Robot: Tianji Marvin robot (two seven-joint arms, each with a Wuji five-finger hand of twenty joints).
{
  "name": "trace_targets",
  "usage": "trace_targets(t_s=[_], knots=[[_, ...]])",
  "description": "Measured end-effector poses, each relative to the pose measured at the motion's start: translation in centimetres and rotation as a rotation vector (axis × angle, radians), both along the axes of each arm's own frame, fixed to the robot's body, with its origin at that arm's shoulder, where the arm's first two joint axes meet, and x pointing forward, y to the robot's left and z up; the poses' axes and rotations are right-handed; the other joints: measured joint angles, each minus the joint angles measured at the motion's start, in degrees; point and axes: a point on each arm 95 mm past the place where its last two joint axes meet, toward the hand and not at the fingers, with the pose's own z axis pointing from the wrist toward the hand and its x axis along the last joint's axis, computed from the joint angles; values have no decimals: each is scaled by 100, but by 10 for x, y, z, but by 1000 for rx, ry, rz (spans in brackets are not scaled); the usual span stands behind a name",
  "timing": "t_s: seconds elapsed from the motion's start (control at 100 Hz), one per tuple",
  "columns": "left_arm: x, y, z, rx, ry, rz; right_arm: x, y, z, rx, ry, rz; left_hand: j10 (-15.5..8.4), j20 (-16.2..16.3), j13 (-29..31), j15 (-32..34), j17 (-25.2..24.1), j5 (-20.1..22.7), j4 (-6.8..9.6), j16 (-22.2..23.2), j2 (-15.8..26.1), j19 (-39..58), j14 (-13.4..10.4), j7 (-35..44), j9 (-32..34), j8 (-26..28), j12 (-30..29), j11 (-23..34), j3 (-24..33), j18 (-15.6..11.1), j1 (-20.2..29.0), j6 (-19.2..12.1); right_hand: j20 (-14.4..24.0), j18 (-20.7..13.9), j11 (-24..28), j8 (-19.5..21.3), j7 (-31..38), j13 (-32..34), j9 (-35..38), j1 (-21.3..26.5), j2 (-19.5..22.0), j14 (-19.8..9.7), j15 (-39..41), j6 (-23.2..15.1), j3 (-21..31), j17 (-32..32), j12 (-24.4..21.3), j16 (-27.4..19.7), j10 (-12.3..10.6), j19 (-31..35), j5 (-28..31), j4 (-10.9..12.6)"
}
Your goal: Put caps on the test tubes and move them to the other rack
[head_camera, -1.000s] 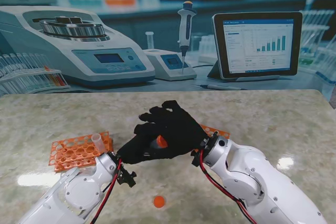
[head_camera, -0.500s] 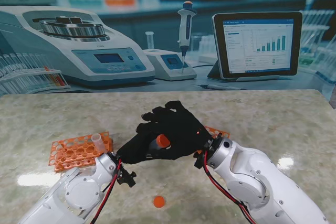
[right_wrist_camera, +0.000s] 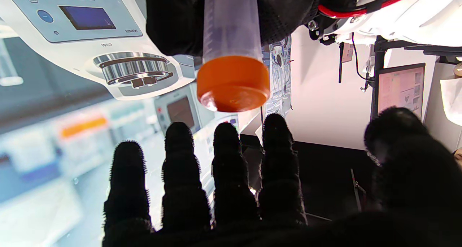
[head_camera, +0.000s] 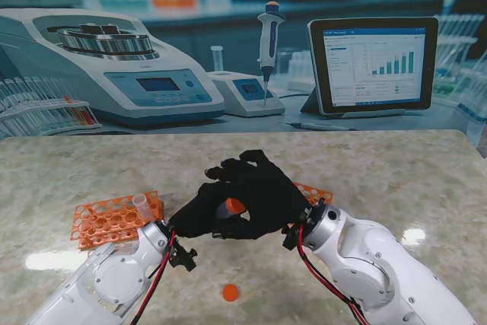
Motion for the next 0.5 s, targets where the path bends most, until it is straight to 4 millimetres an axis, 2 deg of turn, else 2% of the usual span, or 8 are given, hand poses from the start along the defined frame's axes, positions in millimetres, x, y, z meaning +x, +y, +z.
trace_targets(t_s=[0.5], knots=[[0, 0, 0, 0, 0, 0, -9, -5, 6, 25, -38, -2, -1, 0, 0, 0, 0, 0, 0, 0, 0, 0, 0, 0, 0, 0, 0, 0, 0, -2, 0, -1, -1, 3, -1, -63, 0, 0, 0, -132, 1, 11, -3, 57, -5, 0, 0, 0, 1, 0, 0, 1]])
